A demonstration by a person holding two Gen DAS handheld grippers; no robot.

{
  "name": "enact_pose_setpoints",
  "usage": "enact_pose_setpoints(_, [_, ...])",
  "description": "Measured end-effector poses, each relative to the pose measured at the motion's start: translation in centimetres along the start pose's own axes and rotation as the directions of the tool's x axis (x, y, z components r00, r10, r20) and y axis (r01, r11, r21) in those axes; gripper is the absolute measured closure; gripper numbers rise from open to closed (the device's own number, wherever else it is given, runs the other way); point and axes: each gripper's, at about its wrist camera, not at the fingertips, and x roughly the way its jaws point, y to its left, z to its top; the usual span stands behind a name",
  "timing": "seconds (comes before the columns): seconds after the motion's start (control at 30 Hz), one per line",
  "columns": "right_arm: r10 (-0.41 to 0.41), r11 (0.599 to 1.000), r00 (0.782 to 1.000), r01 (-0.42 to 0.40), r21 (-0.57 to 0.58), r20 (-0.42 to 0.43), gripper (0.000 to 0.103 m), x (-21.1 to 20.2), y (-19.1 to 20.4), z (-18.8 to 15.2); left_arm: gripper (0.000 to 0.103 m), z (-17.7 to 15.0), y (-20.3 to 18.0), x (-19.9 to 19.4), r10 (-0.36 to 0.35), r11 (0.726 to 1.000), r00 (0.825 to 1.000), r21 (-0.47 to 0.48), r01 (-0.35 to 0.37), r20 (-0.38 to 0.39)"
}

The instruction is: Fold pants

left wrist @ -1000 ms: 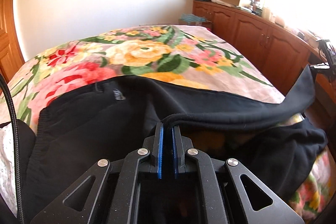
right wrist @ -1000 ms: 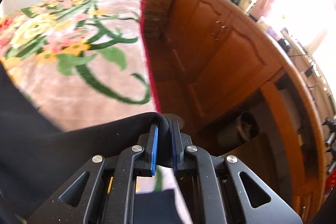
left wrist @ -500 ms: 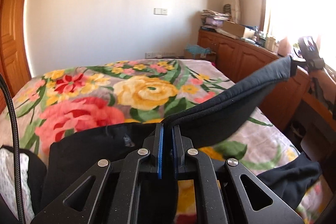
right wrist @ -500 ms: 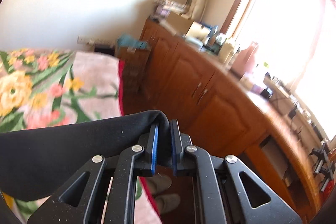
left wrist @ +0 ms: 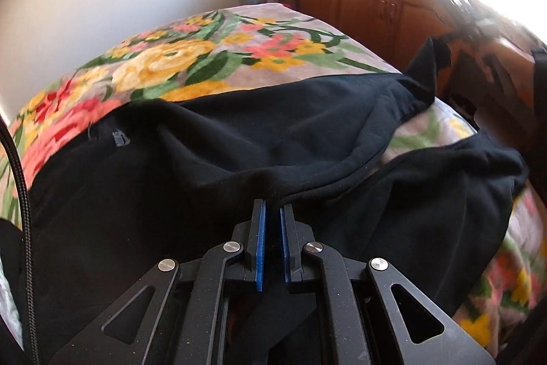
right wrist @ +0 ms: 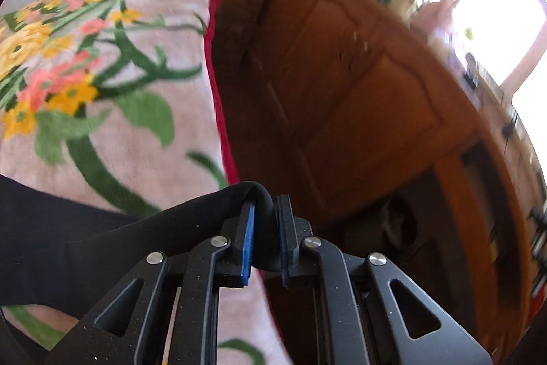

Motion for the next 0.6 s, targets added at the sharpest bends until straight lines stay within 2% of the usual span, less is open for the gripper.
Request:
enact_pose_setpoints(0.03, [0.023, 0.999, 1.000, -0.023, 0.029, -0.019, 0.082, 0.6, -0.2, -0.4, 0.095, 0.1, 0.1, 0.0, 0.002, 1.000, 1.000, -0.005, -0.002, 0.004])
enact_pose_setpoints(0.1, [0.087, 0.994, 0.996, -0.084, 0.077, -0.033, 0.065, 1.1, -0.8, -1.6, 0.095, 0.5, 0.1, -0.4, -0.003, 1.000, 1.000, -0.015, 0.003, 0.011])
enact_pose_setpoints(0.2, [0.133, 0.985, 0.991, -0.130, 0.109, -0.019, 0.056, 0.8, -1.6, -3.2, 0.095, 0.3, 0.1, -0.2, -0.008, 1.000, 1.000, -0.024, 0.009, 0.017])
enact_pose_setpoints(0.3, [0.180, 0.970, 0.984, -0.179, 0.165, 0.008, 0.056, -0.1, -2.2, -4.9, 0.095, 1.1, 0.2, 0.6, -0.005, 1.000, 1.000, -0.020, 0.006, 0.020])
enact_pose_setpoints(0.43, [0.267, 0.940, 0.964, -0.260, 0.220, -0.002, 0.056, -0.8, -0.6, -8.0, 0.095, 1.2, 0.4, 0.4, -0.007, 1.000, 1.000, -0.023, 0.008, 0.021])
enact_pose_setpoints(0.6, [0.392, 0.865, 0.920, -0.365, 0.344, -0.010, 0.056, -0.1, 2.0, -11.4, 0.095, 1.5, 0.8, 0.1, -0.015, 0.999, 0.999, -0.035, 0.016, 0.032])
